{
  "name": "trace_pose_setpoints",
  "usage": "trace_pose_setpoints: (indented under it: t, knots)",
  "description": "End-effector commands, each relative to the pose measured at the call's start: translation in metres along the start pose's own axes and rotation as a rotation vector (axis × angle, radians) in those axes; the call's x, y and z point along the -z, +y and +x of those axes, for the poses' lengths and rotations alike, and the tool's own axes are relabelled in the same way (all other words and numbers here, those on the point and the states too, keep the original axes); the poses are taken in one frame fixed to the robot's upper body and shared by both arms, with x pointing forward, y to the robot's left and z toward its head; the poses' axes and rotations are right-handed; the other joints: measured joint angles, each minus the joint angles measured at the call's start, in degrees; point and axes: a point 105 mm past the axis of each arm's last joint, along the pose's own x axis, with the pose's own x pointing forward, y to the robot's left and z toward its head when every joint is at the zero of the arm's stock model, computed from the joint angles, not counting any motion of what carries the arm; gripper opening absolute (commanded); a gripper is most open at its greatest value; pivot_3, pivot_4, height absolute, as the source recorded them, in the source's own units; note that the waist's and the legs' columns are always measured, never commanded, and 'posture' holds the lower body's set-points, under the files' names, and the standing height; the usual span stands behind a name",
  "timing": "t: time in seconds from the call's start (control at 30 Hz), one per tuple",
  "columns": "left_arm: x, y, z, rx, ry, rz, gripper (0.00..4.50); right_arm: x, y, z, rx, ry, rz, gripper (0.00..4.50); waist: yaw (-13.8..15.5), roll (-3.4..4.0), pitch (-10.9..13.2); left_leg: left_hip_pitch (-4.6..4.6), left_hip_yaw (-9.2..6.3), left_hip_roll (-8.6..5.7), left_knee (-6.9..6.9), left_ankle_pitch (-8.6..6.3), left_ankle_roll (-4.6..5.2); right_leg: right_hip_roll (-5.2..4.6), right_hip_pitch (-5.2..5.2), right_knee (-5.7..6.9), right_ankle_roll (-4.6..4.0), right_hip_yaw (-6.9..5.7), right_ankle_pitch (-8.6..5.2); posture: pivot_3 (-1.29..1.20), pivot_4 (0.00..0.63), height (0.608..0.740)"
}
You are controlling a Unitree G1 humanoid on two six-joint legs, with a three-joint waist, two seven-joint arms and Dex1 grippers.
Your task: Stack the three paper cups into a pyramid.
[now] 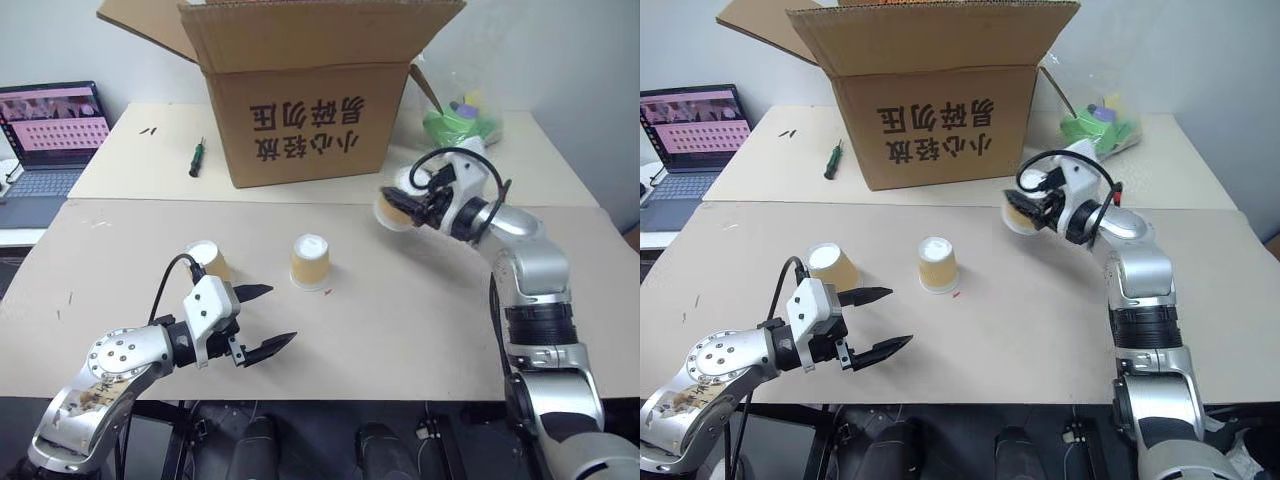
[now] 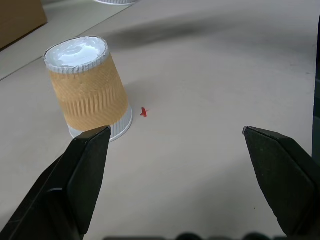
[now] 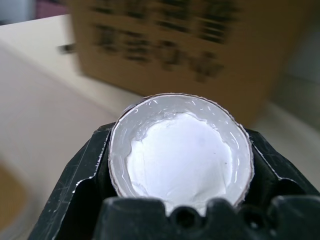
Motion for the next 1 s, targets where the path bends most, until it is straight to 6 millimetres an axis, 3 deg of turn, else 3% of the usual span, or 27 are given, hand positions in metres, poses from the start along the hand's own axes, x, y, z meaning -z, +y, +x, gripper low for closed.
trace_pose_setpoints:
  t: [0.03, 0.63, 1.0]
  knots:
    - [-0.013, -0.003, 0.0, 0.004, -0.038, 0.057, 4.5, -0.011, 0.033, 0.004, -0.242, -0.006, -0.047, 3.16, -0.02, 0.0, 0.0, 0.0, 0.0, 0.0, 0.01, 0.0, 0.0, 0.01, 0.0, 0.0, 0.0, 0.0, 0.0, 0.0, 0.15, 0.705]
    - [-0.019, -0.004, -0.004, -0.026, -0.046, 0.057, 4.5, 0.013, 0.075, 0.031, -0.45, 0.016, 0.001, 3.16, -0.17, 0.0, 0.0, 0.0, 0.0, 0.01, -0.02, 0.0, 0.0, 0.01, -0.03, 0.01, -0.01, 0.0, 0.0, 0.0, 0.15, 0.705]
    - [-0.02, -0.004, -0.003, -0.025, -0.046, 0.05, 4.5, 0.035, 0.067, 0.065, -0.428, 0.083, -0.022, 3.16, -0.28, -0.01, 0.0, 0.01, 0.0, 0.01, -0.02, 0.0, -0.01, 0.02, -0.03, 0.02, -0.01, 0.0, 0.0, 0.0, 0.15, 0.705]
